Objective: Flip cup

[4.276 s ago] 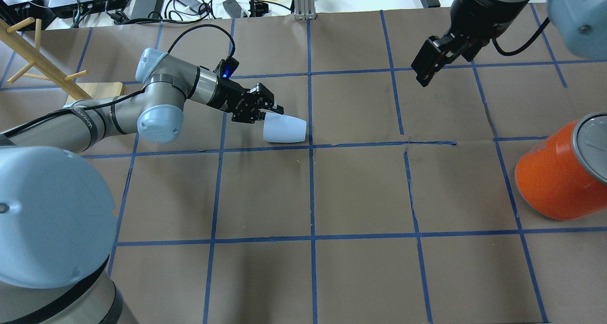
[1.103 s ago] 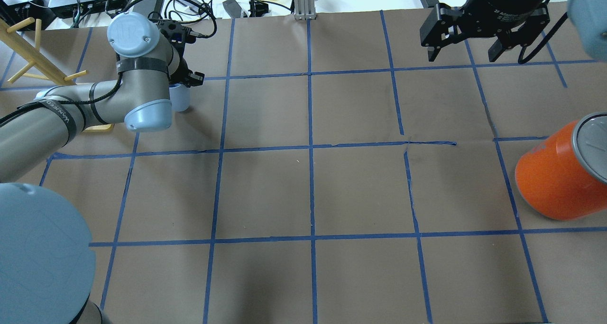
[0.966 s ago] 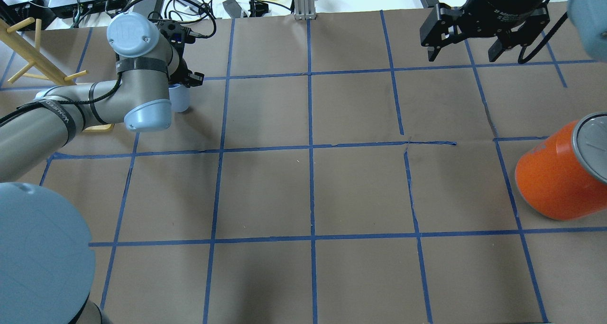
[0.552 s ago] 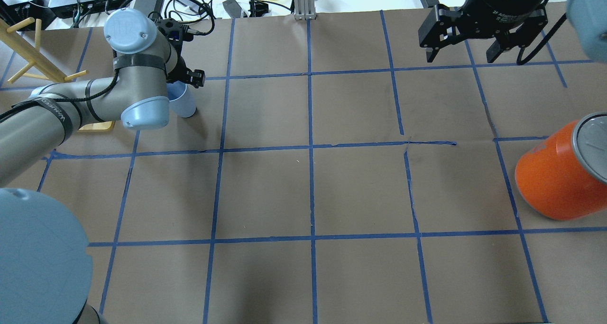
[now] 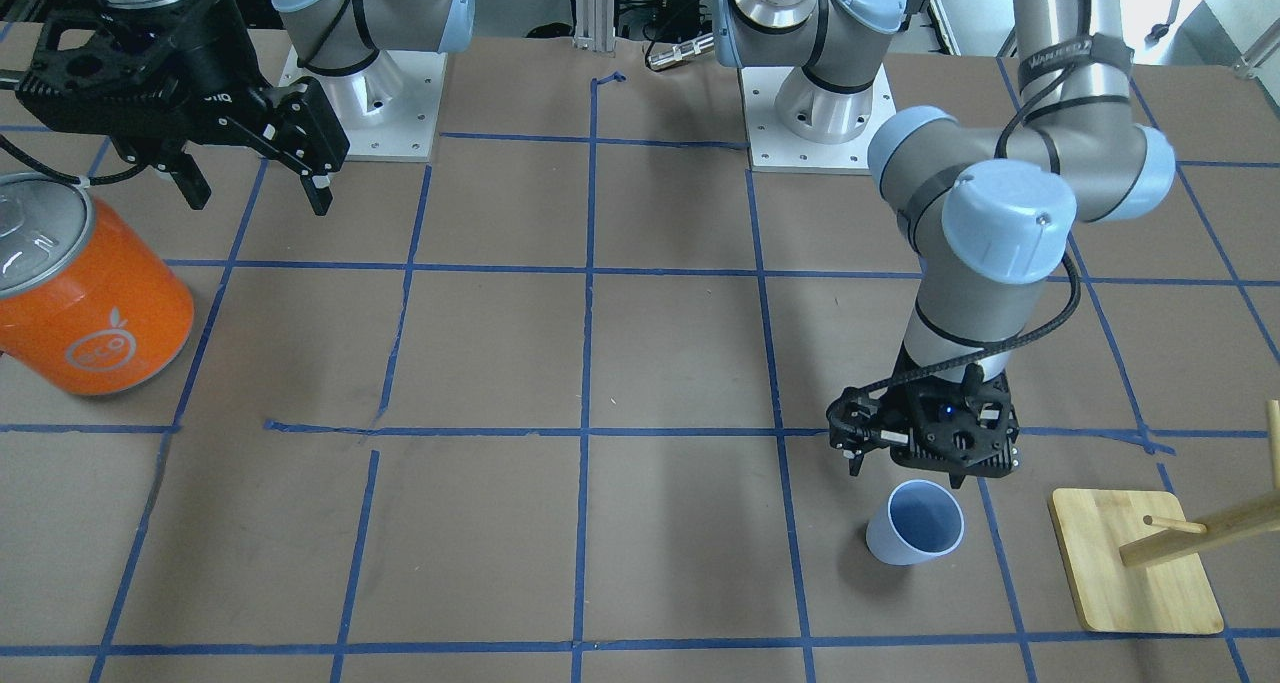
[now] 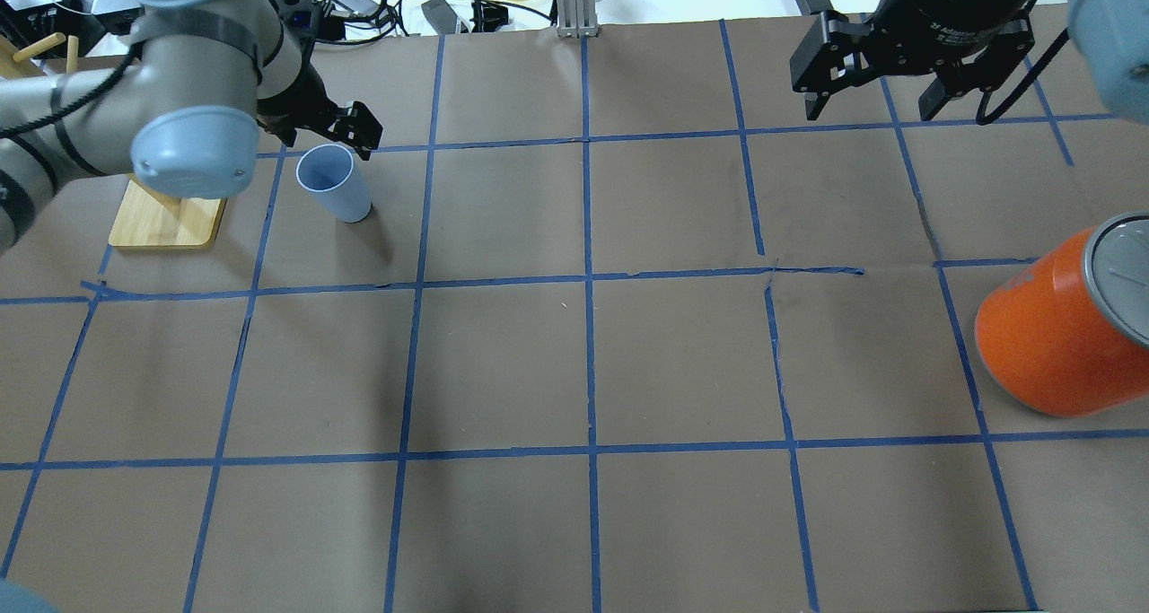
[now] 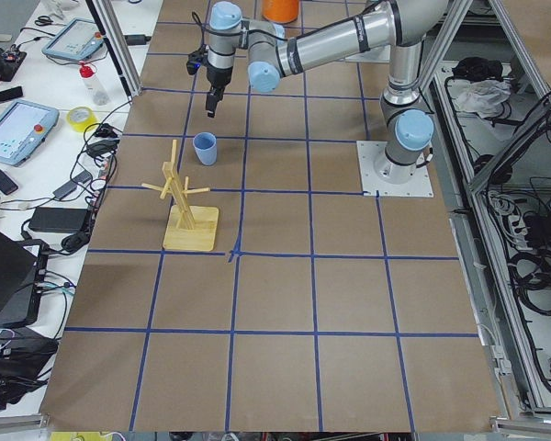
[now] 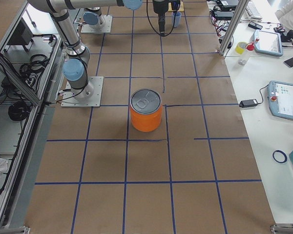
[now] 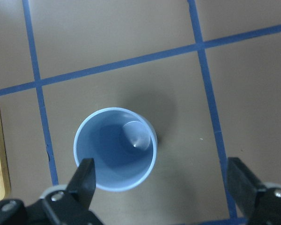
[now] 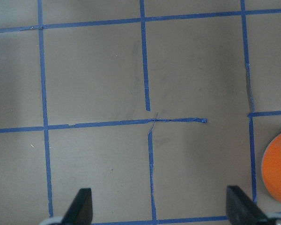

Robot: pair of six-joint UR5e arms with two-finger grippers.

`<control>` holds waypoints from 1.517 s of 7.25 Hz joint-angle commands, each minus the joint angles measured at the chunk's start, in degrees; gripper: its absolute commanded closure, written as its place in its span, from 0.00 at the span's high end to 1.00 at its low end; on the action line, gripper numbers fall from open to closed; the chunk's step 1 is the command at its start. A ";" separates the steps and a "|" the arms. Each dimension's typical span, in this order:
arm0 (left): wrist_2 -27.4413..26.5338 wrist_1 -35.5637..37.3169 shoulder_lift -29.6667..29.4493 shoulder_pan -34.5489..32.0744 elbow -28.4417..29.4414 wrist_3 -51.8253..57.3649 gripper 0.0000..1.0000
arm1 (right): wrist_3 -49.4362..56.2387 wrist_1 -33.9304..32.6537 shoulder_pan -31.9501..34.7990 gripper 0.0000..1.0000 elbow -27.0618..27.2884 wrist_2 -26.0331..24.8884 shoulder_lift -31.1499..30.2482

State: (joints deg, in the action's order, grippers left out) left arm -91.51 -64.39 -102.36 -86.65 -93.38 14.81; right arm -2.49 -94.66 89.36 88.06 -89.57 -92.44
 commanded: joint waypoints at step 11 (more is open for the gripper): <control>2.56 -22.62 14.56 -4.58 3.56 -4.96 1.00 | -0.06 0.00 0.20 1.00 0.27 0.01 -0.11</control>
